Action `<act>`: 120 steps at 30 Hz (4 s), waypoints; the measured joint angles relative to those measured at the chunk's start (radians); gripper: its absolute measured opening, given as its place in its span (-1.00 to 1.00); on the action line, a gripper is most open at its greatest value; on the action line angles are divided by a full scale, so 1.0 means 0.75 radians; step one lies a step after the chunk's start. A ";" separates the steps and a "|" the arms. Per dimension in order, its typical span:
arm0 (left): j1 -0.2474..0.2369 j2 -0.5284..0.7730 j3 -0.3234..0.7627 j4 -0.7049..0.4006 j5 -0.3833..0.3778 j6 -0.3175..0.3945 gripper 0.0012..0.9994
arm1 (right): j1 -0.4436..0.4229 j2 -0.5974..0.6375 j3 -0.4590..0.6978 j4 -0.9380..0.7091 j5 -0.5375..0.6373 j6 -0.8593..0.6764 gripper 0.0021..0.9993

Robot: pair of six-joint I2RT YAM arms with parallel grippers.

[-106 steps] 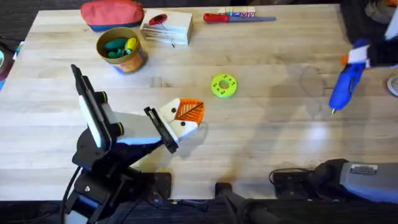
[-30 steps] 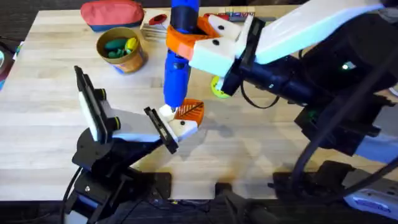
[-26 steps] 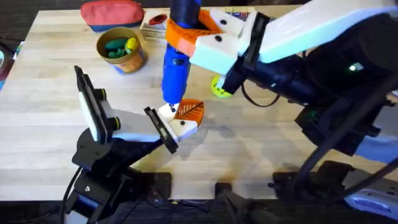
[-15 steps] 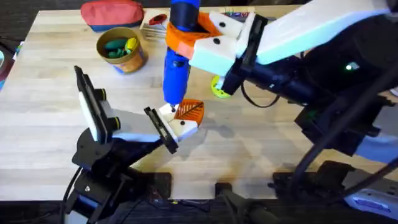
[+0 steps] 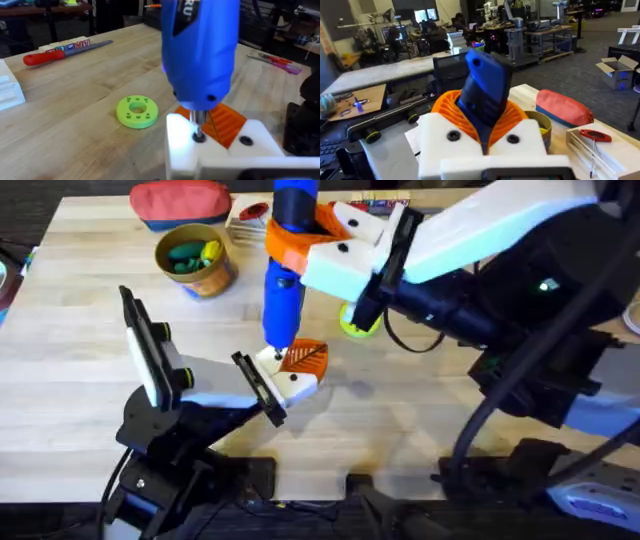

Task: Pick up the gripper from the table and insert it into the empty holder that is missing its gripper. Then pick up a screw, insert it into the mounting hole, and use the screwdriver to tighten it. Finally, clean up the table by picking up the vegetable and placing it into the bucket.

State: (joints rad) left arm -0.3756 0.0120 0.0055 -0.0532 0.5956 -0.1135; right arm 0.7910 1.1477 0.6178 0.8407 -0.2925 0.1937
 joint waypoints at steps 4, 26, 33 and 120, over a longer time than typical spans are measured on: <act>0.000 0.000 0.000 0.000 -0.002 0.000 -0.97 | 0.000 0.000 0.000 0.001 0.000 0.000 -0.99; 0.000 0.000 0.000 0.000 -0.009 0.000 -0.97 | -0.013 -0.010 0.000 -0.006 -0.013 -0.029 -0.99; 0.000 0.000 0.000 0.001 -0.009 0.000 -0.97 | -0.024 -0.026 -0.001 0.046 -0.020 -0.040 -0.99; 0.000 0.000 0.168 -0.195 -0.319 -0.073 0.86 | -0.465 0.059 0.184 -1.013 0.928 -0.635 0.98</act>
State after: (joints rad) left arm -0.3756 0.0120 0.1312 -0.1995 0.3561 -0.1680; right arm 0.4421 1.1919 0.7555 0.0811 0.4034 -0.2829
